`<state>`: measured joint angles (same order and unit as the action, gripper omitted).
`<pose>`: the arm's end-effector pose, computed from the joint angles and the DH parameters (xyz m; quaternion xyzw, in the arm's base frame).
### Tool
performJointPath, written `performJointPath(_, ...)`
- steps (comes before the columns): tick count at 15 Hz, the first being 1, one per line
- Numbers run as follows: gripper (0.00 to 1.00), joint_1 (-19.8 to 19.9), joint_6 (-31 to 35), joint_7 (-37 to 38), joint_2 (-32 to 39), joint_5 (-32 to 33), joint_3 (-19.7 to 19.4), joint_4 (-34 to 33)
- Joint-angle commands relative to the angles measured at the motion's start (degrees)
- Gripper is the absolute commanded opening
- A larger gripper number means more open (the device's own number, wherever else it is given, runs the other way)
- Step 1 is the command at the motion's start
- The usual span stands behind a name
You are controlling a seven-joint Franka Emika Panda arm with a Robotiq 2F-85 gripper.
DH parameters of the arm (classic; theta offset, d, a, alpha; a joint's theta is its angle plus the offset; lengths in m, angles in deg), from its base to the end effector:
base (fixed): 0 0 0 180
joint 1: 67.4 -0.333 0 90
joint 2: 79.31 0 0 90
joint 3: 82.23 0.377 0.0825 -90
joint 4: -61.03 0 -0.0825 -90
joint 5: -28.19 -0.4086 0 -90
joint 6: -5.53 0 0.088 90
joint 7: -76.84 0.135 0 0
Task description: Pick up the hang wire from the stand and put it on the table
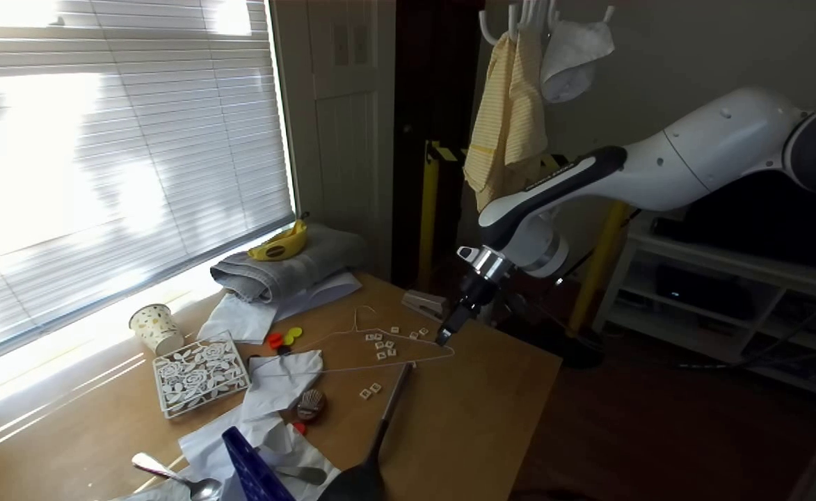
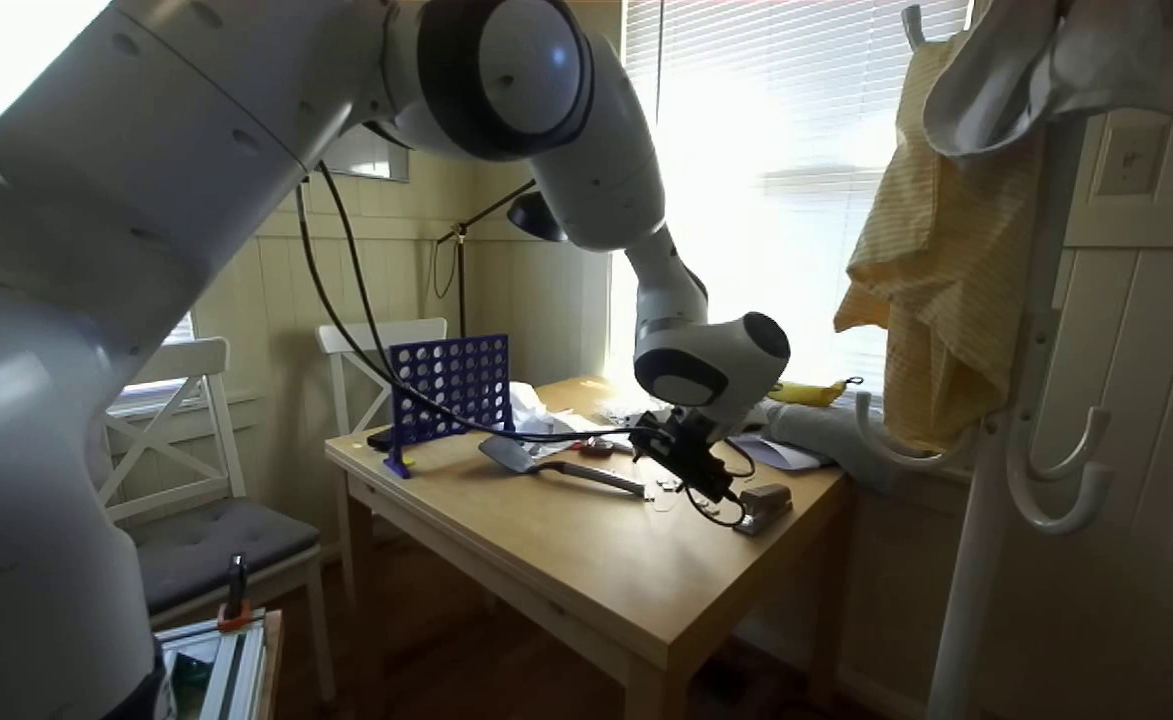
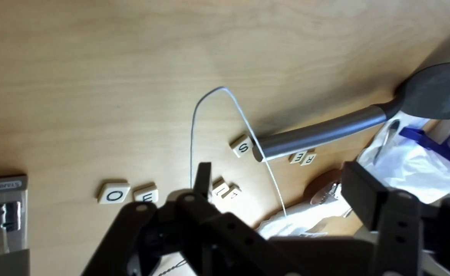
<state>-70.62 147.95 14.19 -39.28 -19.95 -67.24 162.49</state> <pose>0.6880 0.2175 0.1852 -0.8929 -0.3069 -0.1230 0.3058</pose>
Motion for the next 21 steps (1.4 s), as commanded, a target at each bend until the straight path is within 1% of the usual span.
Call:
performJointPath(1, 1.00, -6.4, 10.1, 11.1, -7.2, 5.7, -2.5, 7.9)
performJointPath(3, 1.00, -9.6, 15.6, 18.7, -10.0, 11.5, -3.4, 11.6)
performJointPath(4, 1.00, -13.6, 17.2, 21.5, -11.8, 12.1, -6.9, 13.2)
performJointPath(5, 1.00, -13.8, 19.5, 27.0, -13.1, 17.0, -6.6, 15.1)
performJointPath(6, 1.00, -18.5, 20.7, 30.2, -15.0, 17.4, -11.1, 16.7)
performJointPath(8, 1.00, -23.9, 23.9, 38.6, -18.8, 21.7, -16.8, 21.2)
performJointPath(9, 1.00, -27.4, 24.9, 42.9, -21.0, 23.8, -20.7, 23.6)
performJointPath(11, 1.00, -35.3, 26.4, 50.9, -24.1, 28.1, -30.1, 27.3)
performJointPath(12, 1.00, -38.3, 26.9, 55.0, -25.3, 31.0, -34.0, 28.8)
performJointPath(13, 1.00, -41.4, 27.1, 59.0, -26.3, 34.0, -38.0, 29.9)
performJointPath(14, 1.00, -45.7, 27.4, 63.1, -27.2, 37.5, -43.4, 31.2)
performJointPath(16, 1.00, -52.9, 26.1, 71.3, -28.5, 46.6, -52.6, 31.9)
performJointPath(18, 1.00, -59.4, 25.9, 78.7, -29.3, 55.5, -60.2, 32.1)
performJointPath(19, 1.00, -62.2, 25.9, 81.6, -29.7, 59.0, -63.3, 31.9)
performJointPath(20, 1.00, -62.6, 24.8, 81.1, -30.6, 59.5, -63.4, 32.0)
performJointPath(21, 1.00, -59.5, 25.8, 78.1, -27.9, 55.6, -60.7, 30.5)
